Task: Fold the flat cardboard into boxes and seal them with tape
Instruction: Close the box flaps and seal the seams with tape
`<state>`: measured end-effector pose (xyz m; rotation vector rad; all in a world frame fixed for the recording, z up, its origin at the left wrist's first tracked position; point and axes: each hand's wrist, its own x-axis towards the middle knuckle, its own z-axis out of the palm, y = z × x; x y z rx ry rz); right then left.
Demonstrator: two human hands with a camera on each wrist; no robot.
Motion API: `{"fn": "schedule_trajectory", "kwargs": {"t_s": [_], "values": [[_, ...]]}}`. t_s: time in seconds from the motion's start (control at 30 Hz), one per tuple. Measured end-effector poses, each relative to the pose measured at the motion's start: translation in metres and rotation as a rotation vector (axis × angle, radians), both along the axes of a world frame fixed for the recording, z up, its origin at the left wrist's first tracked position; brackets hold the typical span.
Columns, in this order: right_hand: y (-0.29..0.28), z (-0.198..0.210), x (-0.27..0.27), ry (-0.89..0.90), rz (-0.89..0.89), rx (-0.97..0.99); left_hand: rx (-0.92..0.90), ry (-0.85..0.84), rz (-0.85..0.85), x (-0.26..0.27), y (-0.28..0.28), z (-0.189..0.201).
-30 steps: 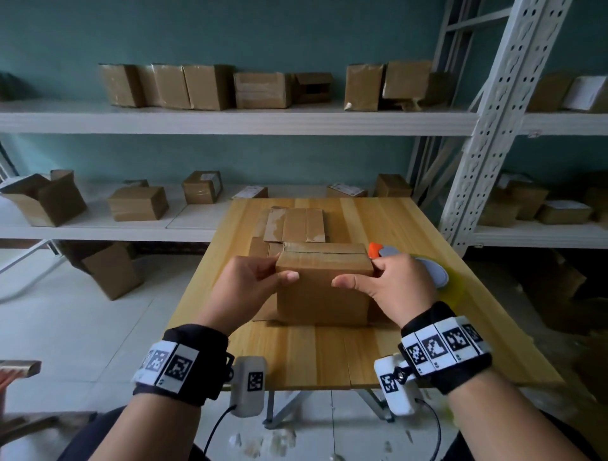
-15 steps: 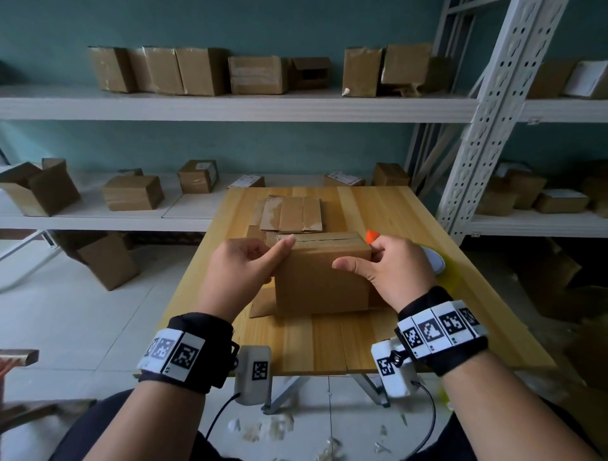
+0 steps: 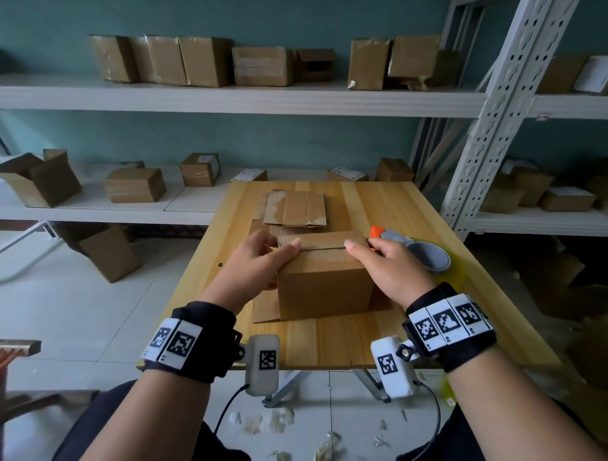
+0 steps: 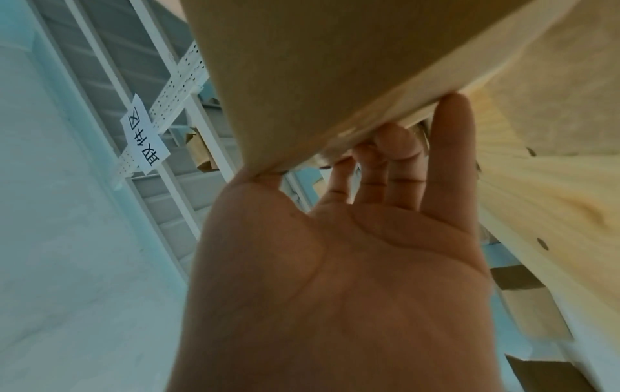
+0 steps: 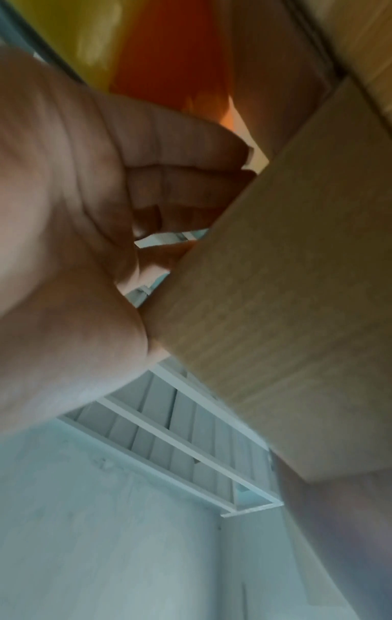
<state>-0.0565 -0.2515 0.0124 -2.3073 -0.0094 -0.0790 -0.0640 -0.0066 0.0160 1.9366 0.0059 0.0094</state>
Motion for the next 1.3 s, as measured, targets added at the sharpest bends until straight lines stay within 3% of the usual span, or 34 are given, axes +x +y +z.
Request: {"fn": "schedule_trajectory", "kwargs": {"t_s": [0.1,0.23,0.43,0.7,0.97,1.17,1.3], "values": [[0.010,0.002,-0.004,-0.055,-0.025,-0.058,0.016,-0.006,0.079,0.002,-0.006,-0.002],[0.028,0.007,-0.009,-0.161,-0.033,-0.151,0.170,-0.123,0.158,0.002,-0.016,0.000],[0.038,0.012,-0.010,-0.231,-0.111,-0.422,0.328,-0.168,0.231,0.009,-0.030,0.005],[0.040,0.022,-0.009,-0.158,-0.150,-0.453,0.573,-0.180,0.255,0.016,-0.048,0.004],[0.030,0.024,-0.002,-0.202,-0.084,-0.435,0.476,-0.227,0.176,0.023,-0.022,0.006],[0.041,0.026,-0.010,-0.186,-0.181,-0.495,0.649,-0.208,0.270,0.014,-0.042,0.006],[0.039,0.021,-0.008,-0.196,-0.179,-0.476,0.614,-0.227,0.258,0.012,-0.040,0.008]]}}
